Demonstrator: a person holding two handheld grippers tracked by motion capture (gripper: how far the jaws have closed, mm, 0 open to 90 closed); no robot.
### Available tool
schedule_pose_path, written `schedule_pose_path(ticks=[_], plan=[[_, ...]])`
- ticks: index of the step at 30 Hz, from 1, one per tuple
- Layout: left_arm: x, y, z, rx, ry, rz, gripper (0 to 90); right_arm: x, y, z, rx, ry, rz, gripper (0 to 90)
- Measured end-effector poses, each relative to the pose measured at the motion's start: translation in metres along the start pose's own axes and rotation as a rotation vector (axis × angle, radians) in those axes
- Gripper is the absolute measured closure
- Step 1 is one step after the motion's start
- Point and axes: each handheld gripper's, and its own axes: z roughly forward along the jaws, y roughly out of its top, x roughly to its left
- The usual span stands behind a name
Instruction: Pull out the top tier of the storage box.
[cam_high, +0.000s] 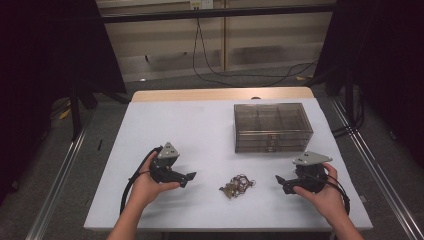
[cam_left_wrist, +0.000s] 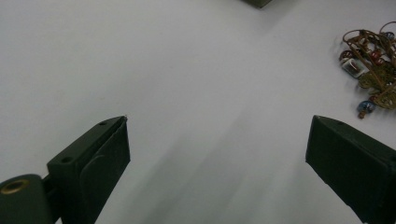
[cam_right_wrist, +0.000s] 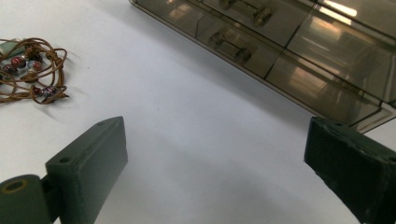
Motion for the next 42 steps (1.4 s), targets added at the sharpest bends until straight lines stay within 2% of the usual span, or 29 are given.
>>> schedule_pose_path(ticks=[2, 6, 8, 12, 14, 22, 25, 31, 32, 35, 38, 40, 42], plan=[[0.001, 0.000, 0.000, -0.005, 0.001, -0.002, 6.4, 0.000, 0.001, 0.000, -0.004, -0.001, -0.008, 5.5], [-0.001, -0.002, -0.002, 0.023, 0.023, 0.017, 6.4, 0.001, 0.006, 0.000, -0.014, -0.009, -0.013, 5.5], [0.000, -0.004, -0.004, 0.021, 0.034, 0.026, 6.4, 0.003, 0.009, 0.001, -0.008, -0.025, -0.048, 5.6], [0.000, -0.005, -0.006, 0.035, 0.042, 0.027, 6.4, 0.006, 0.012, 0.001, -0.005, -0.025, -0.076, 5.9], [0.001, -0.006, -0.006, 0.040, 0.050, 0.028, 6.4, 0.007, 0.013, 0.002, 0.003, -0.044, -0.120, 6.0], [0.002, -0.007, -0.010, 0.028, 0.065, 0.023, 6.6, 0.008, 0.016, 0.001, 0.008, -0.107, -0.149, 6.2], [0.003, -0.007, -0.009, 0.025, 0.061, 0.026, 6.7, 0.009, 0.017, 0.000, 0.020, -0.151, -0.192, 6.5], [0.002, -0.007, -0.008, 0.027, 0.060, 0.024, 6.7, 0.010, 0.017, 0.000, 0.030, -0.191, -0.219, 7.2], [0.002, -0.007, -0.008, 0.027, 0.060, 0.024, 6.7, 0.010, 0.017, 0.000, 0.035, -0.216, -0.236, 7.3], [0.002, -0.007, -0.008, 0.032, 0.068, 0.026, 6.7, 0.010, 0.018, -0.001, 0.034, -0.244, -0.252, 7.7], [0.003, -0.007, -0.008, 0.033, 0.072, 0.032, 6.7, 0.011, 0.018, -0.001, 0.038, -0.259, -0.260, 7.8], [0.002, -0.007, -0.008, 0.033, 0.068, 0.029, 6.7, 0.011, 0.019, -0.001, 0.038, -0.273, -0.285, 8.2], [0.001, -0.008, -0.008, 0.031, 0.071, 0.020, 6.8, 0.012, 0.020, 0.000, 0.038, -0.271, -0.282, 8.8]])
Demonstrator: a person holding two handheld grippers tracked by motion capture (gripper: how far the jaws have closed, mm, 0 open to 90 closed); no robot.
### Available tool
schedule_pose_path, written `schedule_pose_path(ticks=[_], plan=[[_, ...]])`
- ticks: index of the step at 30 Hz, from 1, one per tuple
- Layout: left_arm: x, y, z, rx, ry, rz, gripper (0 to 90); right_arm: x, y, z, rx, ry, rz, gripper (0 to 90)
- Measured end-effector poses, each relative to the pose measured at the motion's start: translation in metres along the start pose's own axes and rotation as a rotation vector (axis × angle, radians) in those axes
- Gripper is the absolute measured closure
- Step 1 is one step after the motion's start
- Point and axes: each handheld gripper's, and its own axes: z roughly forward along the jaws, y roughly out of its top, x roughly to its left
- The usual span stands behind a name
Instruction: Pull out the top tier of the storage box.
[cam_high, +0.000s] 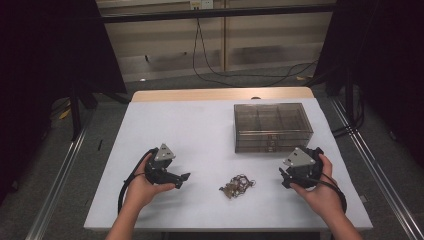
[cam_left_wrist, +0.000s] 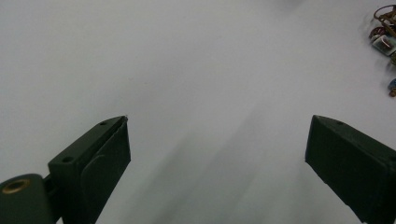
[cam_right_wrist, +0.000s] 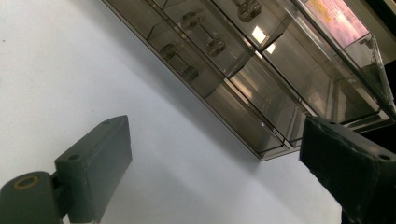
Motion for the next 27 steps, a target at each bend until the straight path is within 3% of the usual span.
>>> schedule_pose_path(ticks=[11, 21, 23, 27], plan=[[0.0012, -0.0007, -0.0009, 0.006, 0.005, 0.013, 6.9, -0.0018, 0.0010, -0.0011, 0.005, -0.043, -0.011, 12.0], [0.0007, -0.0017, -0.0022, 0.007, 0.015, 0.011, 6.9, -0.0007, 0.0055, -0.0030, -0.024, -0.121, -0.060, 17.5], [0.0008, -0.0023, -0.0025, 0.010, 0.012, 0.009, 6.9, -0.0011, 0.0068, -0.0033, -0.027, -0.143, -0.093, 19.1], [0.0019, -0.0024, -0.0033, 0.009, 0.010, 0.013, 6.9, 0.0011, 0.0075, -0.0035, -0.023, -0.157, -0.102, 21.7]])
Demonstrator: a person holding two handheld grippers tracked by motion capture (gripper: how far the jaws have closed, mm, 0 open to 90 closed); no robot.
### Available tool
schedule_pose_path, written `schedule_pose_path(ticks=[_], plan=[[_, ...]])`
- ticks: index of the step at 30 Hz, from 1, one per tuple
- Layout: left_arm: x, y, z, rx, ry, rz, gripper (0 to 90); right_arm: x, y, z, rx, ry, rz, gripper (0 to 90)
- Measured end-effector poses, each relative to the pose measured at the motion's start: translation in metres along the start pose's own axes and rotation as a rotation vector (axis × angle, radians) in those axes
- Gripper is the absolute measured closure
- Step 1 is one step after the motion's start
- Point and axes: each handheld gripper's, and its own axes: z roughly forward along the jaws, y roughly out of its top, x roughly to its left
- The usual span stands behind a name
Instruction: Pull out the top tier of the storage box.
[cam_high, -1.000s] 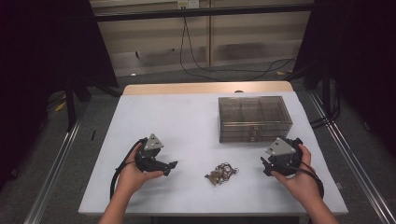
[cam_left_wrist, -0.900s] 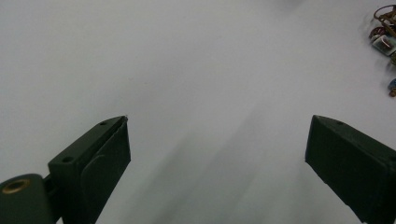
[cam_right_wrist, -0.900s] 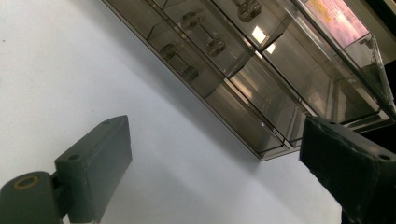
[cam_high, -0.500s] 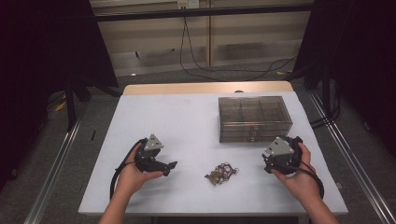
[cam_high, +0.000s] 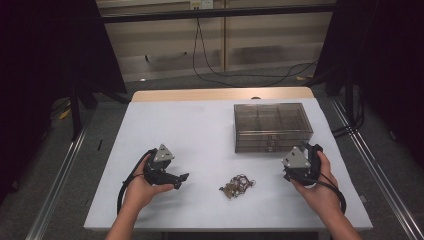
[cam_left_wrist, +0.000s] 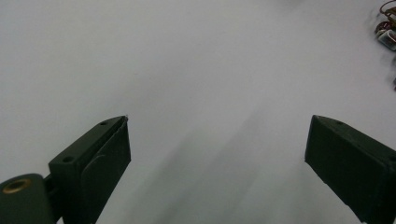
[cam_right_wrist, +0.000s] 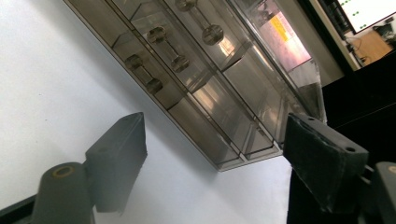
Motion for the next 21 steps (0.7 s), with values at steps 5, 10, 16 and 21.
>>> schedule_pose_path(ticks=[5, 10, 16, 21], plan=[[0.0003, -0.0005, -0.0004, -0.008, 0.003, -0.010, 6.9, 0.0013, 0.0020, 0.0006, -0.013, -0.016, -0.034, 28.8], [0.0005, -0.0013, -0.0019, -0.009, 0.014, -0.016, 7.1, 0.0022, 0.0038, 0.0008, -0.025, -0.036, -0.057, 33.1], [0.0014, -0.0028, -0.0042, -0.003, 0.017, -0.016, 7.1, 0.0056, 0.0071, 0.0025, -0.038, -0.054, -0.089, 37.7], [0.0018, -0.0045, -0.0056, -0.007, 0.020, -0.017, 7.1, 0.0062, 0.0092, 0.0056, -0.049, -0.062, -0.120, 41.2]])
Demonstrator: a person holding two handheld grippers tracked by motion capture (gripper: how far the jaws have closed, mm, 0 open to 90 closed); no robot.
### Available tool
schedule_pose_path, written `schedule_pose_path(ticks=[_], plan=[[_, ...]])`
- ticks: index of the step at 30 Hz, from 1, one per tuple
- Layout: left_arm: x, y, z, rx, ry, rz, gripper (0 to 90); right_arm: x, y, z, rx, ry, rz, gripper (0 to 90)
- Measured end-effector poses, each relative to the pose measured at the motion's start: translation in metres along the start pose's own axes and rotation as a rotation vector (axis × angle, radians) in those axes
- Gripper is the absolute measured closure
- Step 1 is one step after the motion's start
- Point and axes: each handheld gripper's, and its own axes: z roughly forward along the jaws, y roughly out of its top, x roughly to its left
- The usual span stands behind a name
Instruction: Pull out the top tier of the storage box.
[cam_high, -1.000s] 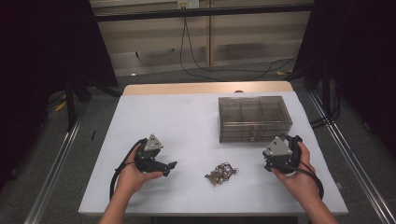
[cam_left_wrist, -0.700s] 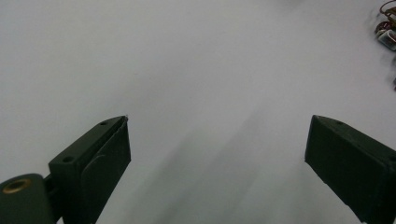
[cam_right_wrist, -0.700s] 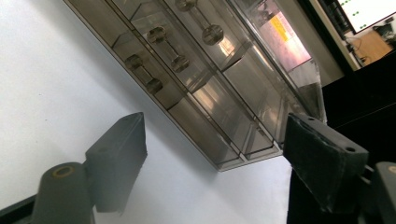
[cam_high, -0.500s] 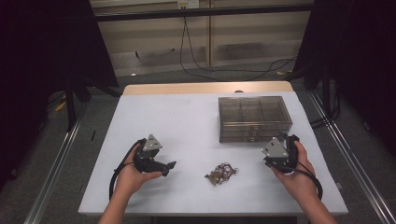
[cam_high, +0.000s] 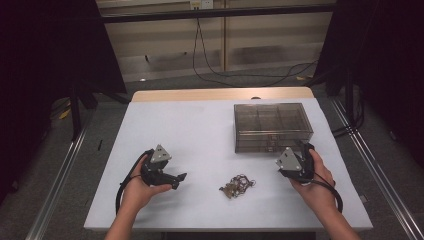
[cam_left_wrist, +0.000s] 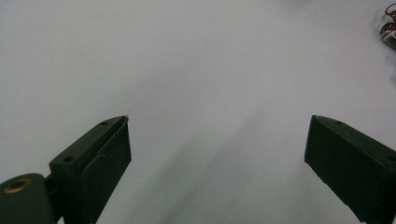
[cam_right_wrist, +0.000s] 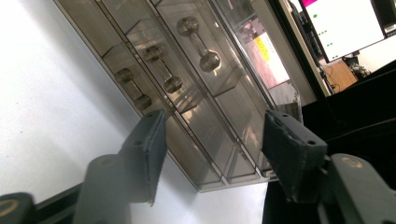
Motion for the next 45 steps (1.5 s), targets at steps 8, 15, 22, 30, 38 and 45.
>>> schedule_pose_path(ticks=[8, 15, 22, 30, 38, 45], plan=[[0.000, -0.001, -0.001, -0.001, 0.001, 0.002, 7.2, 0.000, 0.003, 0.003, -0.004, -0.007, -0.014, 43.6], [-0.001, -0.001, -0.001, 0.000, -0.004, 0.000, 7.4, 0.001, 0.005, 0.004, -0.011, -0.017, -0.027, 45.5], [-0.001, -0.002, -0.002, -0.003, -0.005, -0.012, 7.4, -0.002, 0.008, 0.008, -0.024, -0.037, -0.052, 48.1], [-0.001, -0.002, -0.001, 0.000, -0.011, -0.009, 7.6, -0.003, 0.012, 0.011, -0.035, -0.057, -0.064, 54.4], [0.000, -0.002, -0.001, -0.002, -0.010, -0.011, 7.7, 0.001, 0.014, 0.016, -0.028, -0.088, -0.127, 58.6], [0.000, -0.002, 0.000, -0.002, -0.007, -0.009, 7.6, 0.004, 0.018, 0.017, -0.044, -0.111, -0.168, 64.4]])
